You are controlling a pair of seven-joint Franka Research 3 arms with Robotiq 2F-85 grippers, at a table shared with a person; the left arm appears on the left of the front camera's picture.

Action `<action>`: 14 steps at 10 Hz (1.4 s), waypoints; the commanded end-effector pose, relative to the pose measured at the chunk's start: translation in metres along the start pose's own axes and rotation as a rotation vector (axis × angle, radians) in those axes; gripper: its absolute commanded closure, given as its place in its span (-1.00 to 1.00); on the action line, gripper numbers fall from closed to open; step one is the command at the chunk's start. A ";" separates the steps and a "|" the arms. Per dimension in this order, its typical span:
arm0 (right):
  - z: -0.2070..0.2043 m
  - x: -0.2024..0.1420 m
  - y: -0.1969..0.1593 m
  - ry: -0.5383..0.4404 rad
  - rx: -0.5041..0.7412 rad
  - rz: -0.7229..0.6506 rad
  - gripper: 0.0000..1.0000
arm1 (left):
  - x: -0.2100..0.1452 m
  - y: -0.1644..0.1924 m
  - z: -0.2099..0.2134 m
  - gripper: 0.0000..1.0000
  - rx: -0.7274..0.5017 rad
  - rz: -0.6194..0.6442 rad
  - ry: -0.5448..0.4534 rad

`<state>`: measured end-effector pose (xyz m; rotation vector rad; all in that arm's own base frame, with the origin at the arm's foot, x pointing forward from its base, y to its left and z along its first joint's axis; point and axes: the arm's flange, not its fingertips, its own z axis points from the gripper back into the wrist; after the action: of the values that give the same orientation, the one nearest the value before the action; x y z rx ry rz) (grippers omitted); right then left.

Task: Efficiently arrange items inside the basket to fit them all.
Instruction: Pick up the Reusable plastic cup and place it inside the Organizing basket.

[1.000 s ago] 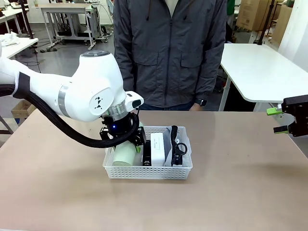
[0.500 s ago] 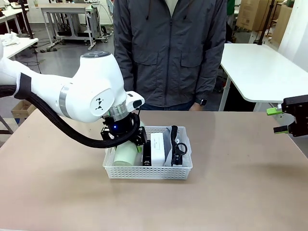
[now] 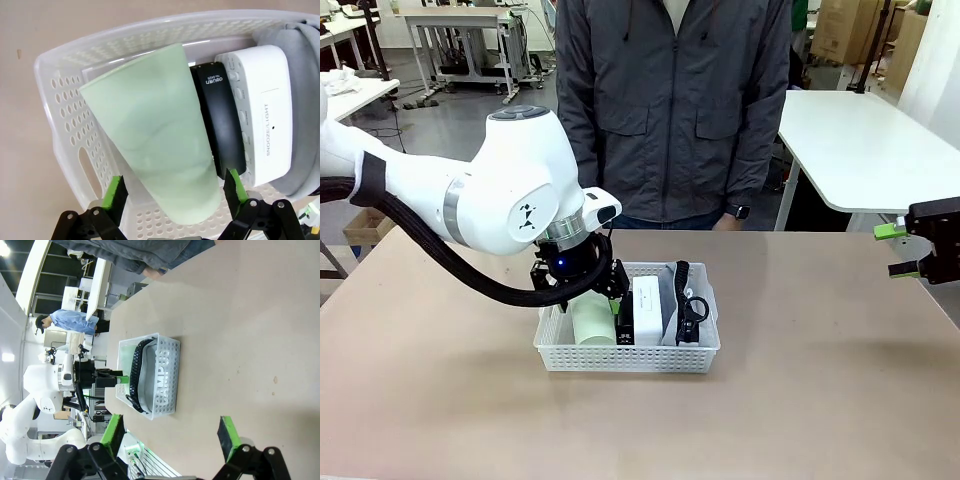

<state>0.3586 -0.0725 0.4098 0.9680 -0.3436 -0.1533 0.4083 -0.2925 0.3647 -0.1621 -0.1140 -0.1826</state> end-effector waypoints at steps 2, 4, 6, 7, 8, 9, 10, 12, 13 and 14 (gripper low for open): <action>0.000 -0.001 0.000 -0.001 0.010 0.006 -1.00 | -0.010 0.002 0.016 -1.00 -0.032 -0.030 -0.039; 0.000 -0.001 0.000 -0.001 0.010 0.006 -1.00 | -0.043 0.021 0.069 -1.00 -0.182 -0.106 -0.078; 0.000 -0.001 0.000 -0.001 0.010 0.006 -1.00 | -0.080 0.080 0.123 -1.00 -0.408 -0.118 -0.127; 0.000 -0.001 0.000 -0.001 0.010 0.006 -1.00 | -0.098 0.129 0.154 -1.00 -0.553 -0.096 -0.195; 0.000 -0.001 0.000 -0.001 0.010 0.006 -1.00 | -0.116 0.174 0.178 -1.00 -0.693 -0.097 -0.276; 0.000 -0.001 0.000 -0.001 0.010 0.006 -1.00 | -0.134 0.214 0.192 -1.00 -0.835 -0.098 -0.361; 0.000 -0.001 0.000 -0.001 0.010 0.006 -1.00 | -0.146 0.248 0.194 -1.00 -0.976 -0.093 -0.401; 0.000 -0.001 0.000 -0.001 0.010 0.006 -1.00 | -0.150 0.303 0.173 -1.00 -1.135 -0.001 -0.407; 0.000 -0.001 0.000 -0.001 0.010 0.006 -1.00 | -0.147 0.323 0.159 -1.00 -1.190 0.059 -0.395; 0.000 -0.001 0.000 -0.001 0.010 0.006 -1.00 | -0.145 0.338 0.146 -1.00 -1.256 0.067 -0.363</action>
<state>0.3585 -0.0726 0.4096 0.9682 -0.3429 -0.1539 0.2984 0.0943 0.4574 -1.4132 -0.4024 -0.1332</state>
